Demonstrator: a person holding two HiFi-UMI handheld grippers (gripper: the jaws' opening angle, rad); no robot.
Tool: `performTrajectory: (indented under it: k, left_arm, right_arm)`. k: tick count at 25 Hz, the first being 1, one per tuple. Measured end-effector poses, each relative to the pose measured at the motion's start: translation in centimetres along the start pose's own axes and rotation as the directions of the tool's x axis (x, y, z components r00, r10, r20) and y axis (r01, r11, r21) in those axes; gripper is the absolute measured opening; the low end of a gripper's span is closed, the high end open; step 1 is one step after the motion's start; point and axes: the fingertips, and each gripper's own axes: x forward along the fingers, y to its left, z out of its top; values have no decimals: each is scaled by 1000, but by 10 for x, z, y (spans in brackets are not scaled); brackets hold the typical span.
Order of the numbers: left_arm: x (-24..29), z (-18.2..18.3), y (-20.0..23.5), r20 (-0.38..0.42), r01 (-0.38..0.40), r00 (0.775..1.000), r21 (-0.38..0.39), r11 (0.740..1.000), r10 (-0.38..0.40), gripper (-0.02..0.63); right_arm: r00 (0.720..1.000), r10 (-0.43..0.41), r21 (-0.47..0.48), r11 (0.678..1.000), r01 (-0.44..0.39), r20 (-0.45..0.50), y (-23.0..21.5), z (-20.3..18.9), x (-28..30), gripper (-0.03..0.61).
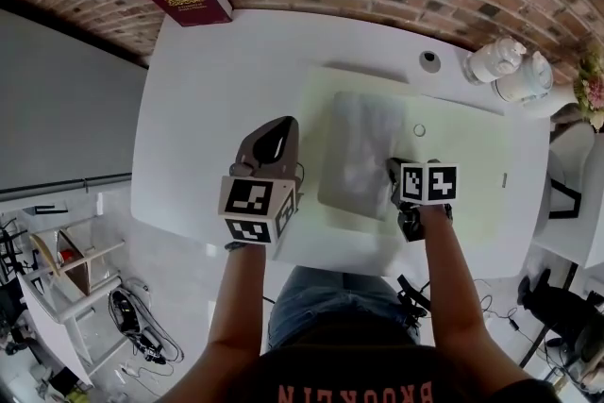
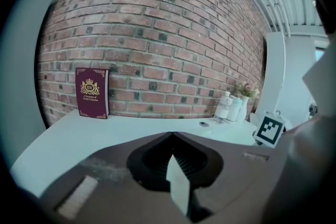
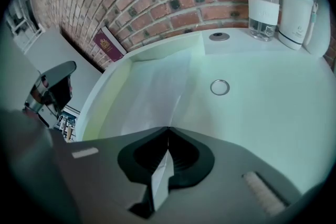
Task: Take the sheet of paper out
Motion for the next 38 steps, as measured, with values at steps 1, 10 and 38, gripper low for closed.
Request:
performTrajectory:
  k: [1,10,38]
  left_arm:
    - [0,1,0,1,2,1000,-1,1000,-2,-3]
    - [-3,5,2,13,25,1000,-5,1000,-25,-3]
    - [-9,10,-63,30,25,999,26,999,-26,-3]
  right_arm:
    - [1000,-2,-1,1000,2,1,0,0,-1,6]
    - [999,20,8,1000,-20,35,7,2,-10,3]
    - [996,-48,-23,999,50,71,-52,-6,-51,2]
